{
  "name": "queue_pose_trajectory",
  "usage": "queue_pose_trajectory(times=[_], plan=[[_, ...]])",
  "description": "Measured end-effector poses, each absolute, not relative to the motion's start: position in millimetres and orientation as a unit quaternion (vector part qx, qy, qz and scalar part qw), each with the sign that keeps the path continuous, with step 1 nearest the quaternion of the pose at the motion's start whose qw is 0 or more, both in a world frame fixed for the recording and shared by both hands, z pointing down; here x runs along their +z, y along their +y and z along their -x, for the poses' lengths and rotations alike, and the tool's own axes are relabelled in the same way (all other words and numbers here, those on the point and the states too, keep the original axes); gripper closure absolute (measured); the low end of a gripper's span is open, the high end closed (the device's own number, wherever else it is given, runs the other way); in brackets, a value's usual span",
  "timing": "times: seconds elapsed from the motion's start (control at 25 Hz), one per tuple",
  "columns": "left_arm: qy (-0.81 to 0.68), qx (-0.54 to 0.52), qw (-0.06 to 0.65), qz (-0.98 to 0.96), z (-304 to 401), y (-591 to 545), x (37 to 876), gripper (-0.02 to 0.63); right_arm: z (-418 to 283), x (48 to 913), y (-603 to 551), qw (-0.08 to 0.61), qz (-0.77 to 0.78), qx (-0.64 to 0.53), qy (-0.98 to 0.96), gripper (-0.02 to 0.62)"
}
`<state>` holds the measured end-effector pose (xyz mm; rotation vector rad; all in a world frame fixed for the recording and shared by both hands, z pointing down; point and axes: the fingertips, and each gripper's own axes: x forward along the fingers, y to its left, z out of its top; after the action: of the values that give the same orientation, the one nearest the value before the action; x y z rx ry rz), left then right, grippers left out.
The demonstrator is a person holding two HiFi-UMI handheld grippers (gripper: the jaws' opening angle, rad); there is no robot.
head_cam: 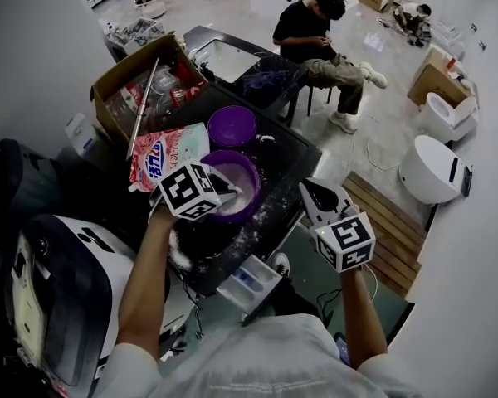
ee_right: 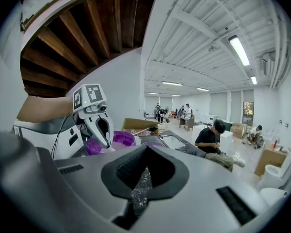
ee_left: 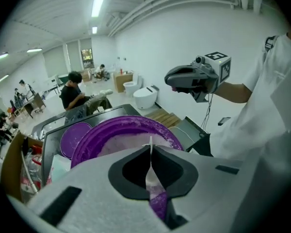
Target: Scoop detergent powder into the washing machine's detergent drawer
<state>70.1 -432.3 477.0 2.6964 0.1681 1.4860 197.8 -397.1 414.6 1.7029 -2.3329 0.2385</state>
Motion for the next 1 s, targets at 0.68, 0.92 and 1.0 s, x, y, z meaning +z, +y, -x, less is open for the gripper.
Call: queue_pose_trajectory(times=[0.68, 0.92, 1.0], plan=[[0.137, 0.5, 0.09, -0.85, -68, -410, 478, 0.592, -207, 420, -392, 0.124, -0.596, 0.091, -0.788, 0.591], [0.15, 0.493, 0.103, -0.851, -59, -404, 468, 0.591, -208, 417, -392, 0.121, -0.599, 0.09, -0.786, 0.591], [0.15, 0.491, 0.109, -0.851, -55, -403, 466, 0.591, -207, 417, -393, 0.12, -0.599, 0.09, -0.787, 0.591]])
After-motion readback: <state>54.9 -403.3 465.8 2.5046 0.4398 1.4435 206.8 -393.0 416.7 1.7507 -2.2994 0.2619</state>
